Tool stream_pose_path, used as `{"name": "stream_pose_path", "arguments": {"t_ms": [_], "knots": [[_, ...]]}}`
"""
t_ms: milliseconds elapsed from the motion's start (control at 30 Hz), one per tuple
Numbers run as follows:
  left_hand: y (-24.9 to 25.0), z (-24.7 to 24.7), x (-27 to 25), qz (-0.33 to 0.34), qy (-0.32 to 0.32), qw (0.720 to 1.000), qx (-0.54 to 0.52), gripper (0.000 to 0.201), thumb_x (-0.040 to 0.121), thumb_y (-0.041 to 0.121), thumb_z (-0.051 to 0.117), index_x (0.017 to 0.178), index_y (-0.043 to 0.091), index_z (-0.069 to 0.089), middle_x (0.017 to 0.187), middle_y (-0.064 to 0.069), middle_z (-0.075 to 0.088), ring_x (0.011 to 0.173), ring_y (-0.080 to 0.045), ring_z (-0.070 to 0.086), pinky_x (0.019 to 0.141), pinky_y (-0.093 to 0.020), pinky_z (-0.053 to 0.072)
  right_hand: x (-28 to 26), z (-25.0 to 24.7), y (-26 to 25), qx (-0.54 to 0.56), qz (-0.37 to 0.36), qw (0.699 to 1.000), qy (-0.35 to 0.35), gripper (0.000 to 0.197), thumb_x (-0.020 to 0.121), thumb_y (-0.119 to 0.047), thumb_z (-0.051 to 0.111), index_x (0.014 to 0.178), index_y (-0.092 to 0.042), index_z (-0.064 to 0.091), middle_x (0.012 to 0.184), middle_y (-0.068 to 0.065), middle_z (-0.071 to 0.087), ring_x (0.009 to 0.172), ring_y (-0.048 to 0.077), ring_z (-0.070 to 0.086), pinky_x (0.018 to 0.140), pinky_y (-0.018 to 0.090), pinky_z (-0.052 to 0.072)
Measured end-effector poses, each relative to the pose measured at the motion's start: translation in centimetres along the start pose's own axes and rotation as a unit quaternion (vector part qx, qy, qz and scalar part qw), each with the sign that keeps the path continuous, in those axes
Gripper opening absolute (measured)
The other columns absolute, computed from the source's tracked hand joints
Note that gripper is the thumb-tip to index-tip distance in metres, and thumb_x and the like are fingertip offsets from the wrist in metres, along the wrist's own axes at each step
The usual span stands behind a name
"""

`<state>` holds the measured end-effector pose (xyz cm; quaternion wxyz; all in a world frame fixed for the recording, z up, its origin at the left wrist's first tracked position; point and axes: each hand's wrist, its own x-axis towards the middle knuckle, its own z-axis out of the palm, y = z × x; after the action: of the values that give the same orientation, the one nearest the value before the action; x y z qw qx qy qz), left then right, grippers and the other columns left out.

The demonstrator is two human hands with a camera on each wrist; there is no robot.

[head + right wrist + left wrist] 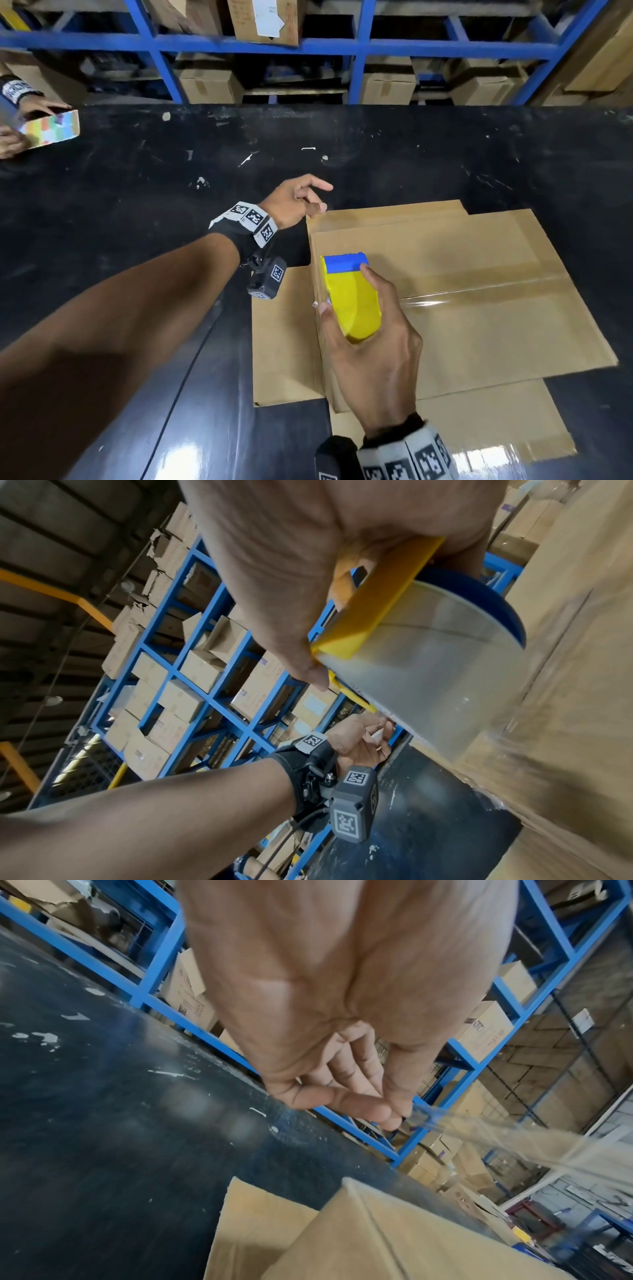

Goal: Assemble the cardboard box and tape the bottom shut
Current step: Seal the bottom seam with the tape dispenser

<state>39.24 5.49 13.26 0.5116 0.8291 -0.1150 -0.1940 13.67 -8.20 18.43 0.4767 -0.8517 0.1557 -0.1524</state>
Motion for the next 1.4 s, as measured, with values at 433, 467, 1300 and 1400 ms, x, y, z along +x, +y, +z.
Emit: {"name": "stream_pose_path", "arguments": {"t_ms": [433,467,1300,1400], "knots": [[-4.2,1.5,2.3,-0.043,-0.03,0.998,-0.02,0.037,0.092,0.003,0.073,0.126,0.018,0.066,0.09,-0.008,0.075,0.066,0.001,0.067,0.098,-0.036,0.05,1.0,1.7,1.3,-0.037,0.017,0.999,-0.01,0.062,0.078,-0.049,0.079,0.135,-0.032,0.059,0.106,-0.005,0.076,0.085,0.021,0.07,0.077,0.035,0.057],[-4.5,1.6,2.4,-0.049,-0.035,0.998,-0.022,0.037,0.092,0.003,0.072,0.125,0.017,0.067,0.088,-0.005,0.075,0.066,0.002,0.067,0.096,-0.034,0.05,0.9,1.7,1.4,-0.039,0.018,0.999,-0.011,0.062,0.079,-0.049,0.079,0.135,-0.032,0.059,0.106,-0.005,0.076,0.085,0.021,0.07,0.077,0.035,0.057],[-6.0,4.1,-2.7,0.068,0.018,0.997,0.042,0.029,0.096,0.029,0.061,0.1,0.052,0.079,0.109,0.011,0.079,0.087,-0.042,0.065,0.093,-0.056,0.056,-2.4,-0.3,2.0,-0.069,0.033,0.997,-0.02,0.061,0.078,-0.046,0.078,0.135,-0.033,0.06,0.105,-0.001,0.077,0.093,0.022,0.069,0.078,0.027,0.048],[-6.8,4.5,-2.5,0.072,0.018,0.996,0.04,0.027,0.097,0.03,0.06,0.104,0.047,0.08,0.111,0.003,0.081,0.087,-0.031,0.066,0.097,-0.056,0.057,-6.6,-3.1,2.0,-0.069,0.039,0.996,-0.04,0.062,0.078,-0.053,0.076,0.136,-0.039,0.057,0.094,-0.007,0.074,0.082,0.017,0.067,0.073,0.031,0.053]]}}
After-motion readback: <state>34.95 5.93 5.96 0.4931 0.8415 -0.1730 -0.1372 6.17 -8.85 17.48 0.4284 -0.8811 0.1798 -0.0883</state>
